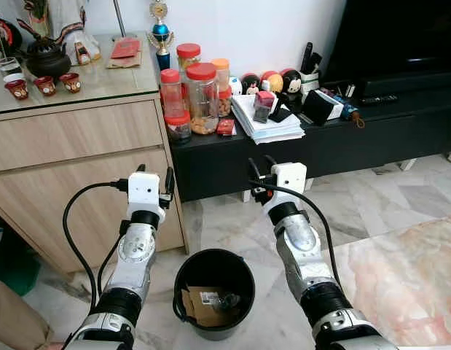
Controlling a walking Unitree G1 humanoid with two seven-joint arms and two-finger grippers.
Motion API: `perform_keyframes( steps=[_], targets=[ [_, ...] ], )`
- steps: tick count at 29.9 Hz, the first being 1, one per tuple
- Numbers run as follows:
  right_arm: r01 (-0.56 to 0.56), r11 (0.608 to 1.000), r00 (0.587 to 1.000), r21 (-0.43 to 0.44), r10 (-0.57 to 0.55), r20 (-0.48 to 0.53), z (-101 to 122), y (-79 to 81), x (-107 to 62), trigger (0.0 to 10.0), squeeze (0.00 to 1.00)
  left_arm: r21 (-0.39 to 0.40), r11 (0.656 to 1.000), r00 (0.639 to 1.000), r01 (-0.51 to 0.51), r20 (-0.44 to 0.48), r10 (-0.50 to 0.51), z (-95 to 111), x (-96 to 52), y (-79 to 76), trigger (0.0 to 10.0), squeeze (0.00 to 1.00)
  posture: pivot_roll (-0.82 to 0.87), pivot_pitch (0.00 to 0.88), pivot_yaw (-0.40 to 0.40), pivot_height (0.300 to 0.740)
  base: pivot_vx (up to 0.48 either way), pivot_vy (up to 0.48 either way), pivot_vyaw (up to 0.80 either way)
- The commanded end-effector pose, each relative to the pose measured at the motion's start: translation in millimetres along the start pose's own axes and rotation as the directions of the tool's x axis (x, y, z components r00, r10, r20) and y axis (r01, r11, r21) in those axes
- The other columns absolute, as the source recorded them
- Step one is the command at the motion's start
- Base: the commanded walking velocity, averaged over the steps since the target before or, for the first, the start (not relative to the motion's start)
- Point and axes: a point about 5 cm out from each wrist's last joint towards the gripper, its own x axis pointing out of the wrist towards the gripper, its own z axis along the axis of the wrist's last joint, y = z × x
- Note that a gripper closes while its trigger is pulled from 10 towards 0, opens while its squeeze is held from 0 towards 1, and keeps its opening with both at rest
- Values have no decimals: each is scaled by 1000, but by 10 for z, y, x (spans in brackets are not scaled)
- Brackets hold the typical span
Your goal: Picking trash to rubbish bin
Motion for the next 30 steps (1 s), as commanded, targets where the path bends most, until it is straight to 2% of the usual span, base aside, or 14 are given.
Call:
perform_keyframes(
  steps=[1,24,30],
  targets=[
    [-11,1000,1000,-4,11,6,24,32,35,10000,0,17,1000,1000,9,11,-9,29,3,-11,10000,0,187,0,-10,740,0,0,0],
    [-14,1000,1000,2,14,10,21,47,21,10000,0,14,1000,1000,18,14,-18,44,-2,-8,10000,0,184,0,-6,740,0,0,0],
    [-15,1000,1000,3,15,9,21,51,25,10000,0,13,1000,1000,14,16,-14,47,0,4,10000,0,184,0,-6,740,-259,0,0]
  ],
)
